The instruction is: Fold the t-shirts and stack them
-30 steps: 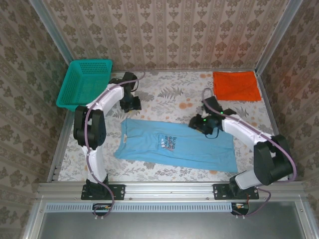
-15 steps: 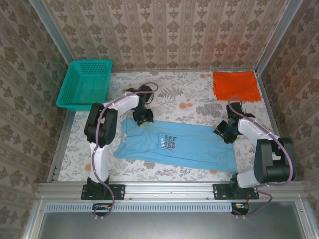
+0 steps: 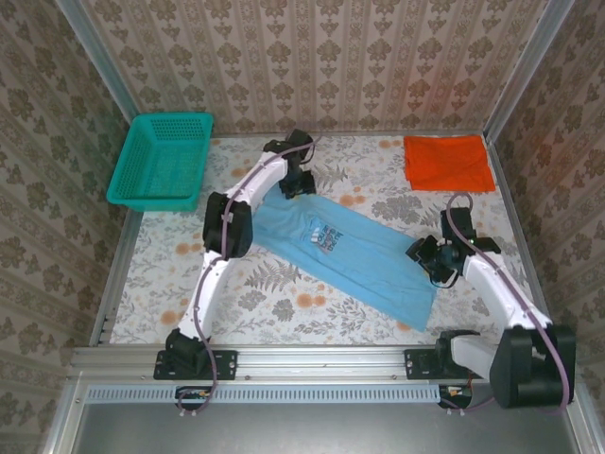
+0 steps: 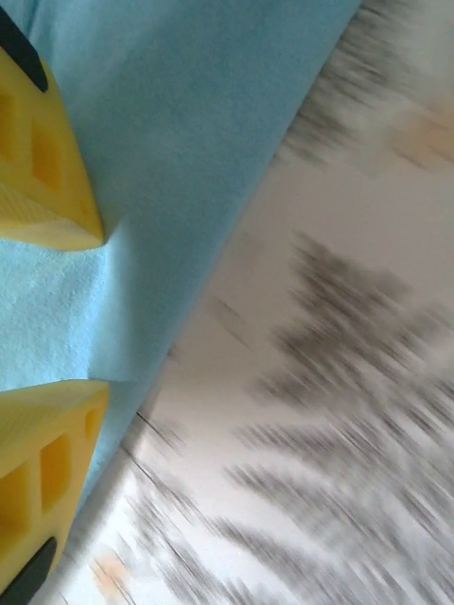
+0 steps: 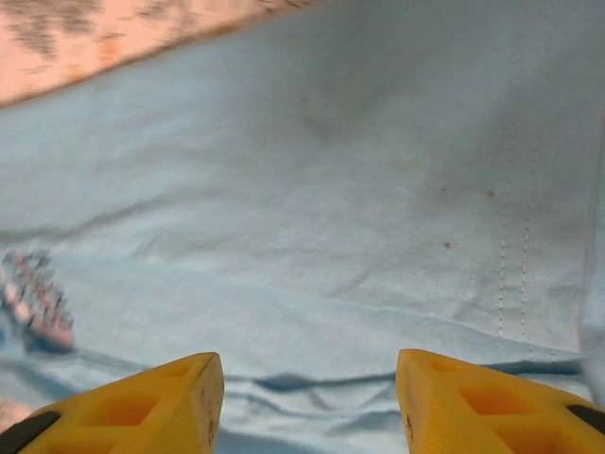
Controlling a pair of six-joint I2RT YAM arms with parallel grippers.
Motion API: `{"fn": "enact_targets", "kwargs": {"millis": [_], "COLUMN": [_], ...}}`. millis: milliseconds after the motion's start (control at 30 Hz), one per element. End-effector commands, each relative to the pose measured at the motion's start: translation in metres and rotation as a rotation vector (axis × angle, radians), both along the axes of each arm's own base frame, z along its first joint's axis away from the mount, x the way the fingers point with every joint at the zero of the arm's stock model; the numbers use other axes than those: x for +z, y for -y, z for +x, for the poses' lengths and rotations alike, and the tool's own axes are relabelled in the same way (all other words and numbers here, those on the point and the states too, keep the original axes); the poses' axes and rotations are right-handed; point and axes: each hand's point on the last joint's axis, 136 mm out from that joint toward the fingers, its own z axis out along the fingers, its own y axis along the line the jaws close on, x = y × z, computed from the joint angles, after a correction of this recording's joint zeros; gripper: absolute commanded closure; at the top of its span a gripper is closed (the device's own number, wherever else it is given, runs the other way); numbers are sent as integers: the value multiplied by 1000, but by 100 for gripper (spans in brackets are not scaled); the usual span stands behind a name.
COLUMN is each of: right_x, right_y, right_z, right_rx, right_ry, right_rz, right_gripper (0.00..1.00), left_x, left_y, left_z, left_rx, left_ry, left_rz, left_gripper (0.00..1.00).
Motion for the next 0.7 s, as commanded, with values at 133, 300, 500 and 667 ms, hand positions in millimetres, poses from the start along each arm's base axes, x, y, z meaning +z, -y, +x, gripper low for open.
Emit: {"fn": "enact_targets", "kwargs": {"millis": [133, 300, 500, 667], "right_x": [6, 5, -8, -19], "right_y": [-24, -56, -100, -124], "right_z": [-33, -38, -33, -19], "right_rx": [177, 315, 481, 544], "right_ry": [-21, -22, -58, -87], "right_rz": [17, 25, 8, -42], "right_gripper": [47, 54, 60, 64], "left_x": [19, 77, 145, 156], "left_y": [95, 127, 101, 35], "left_z": [58, 64, 38, 7], "left_rx": [-112, -153, -189, -95], "left_ry": [269, 370, 422, 385], "left_rz": [-359, -512, -397, -218], "left_gripper": [47, 37, 12, 11]}}
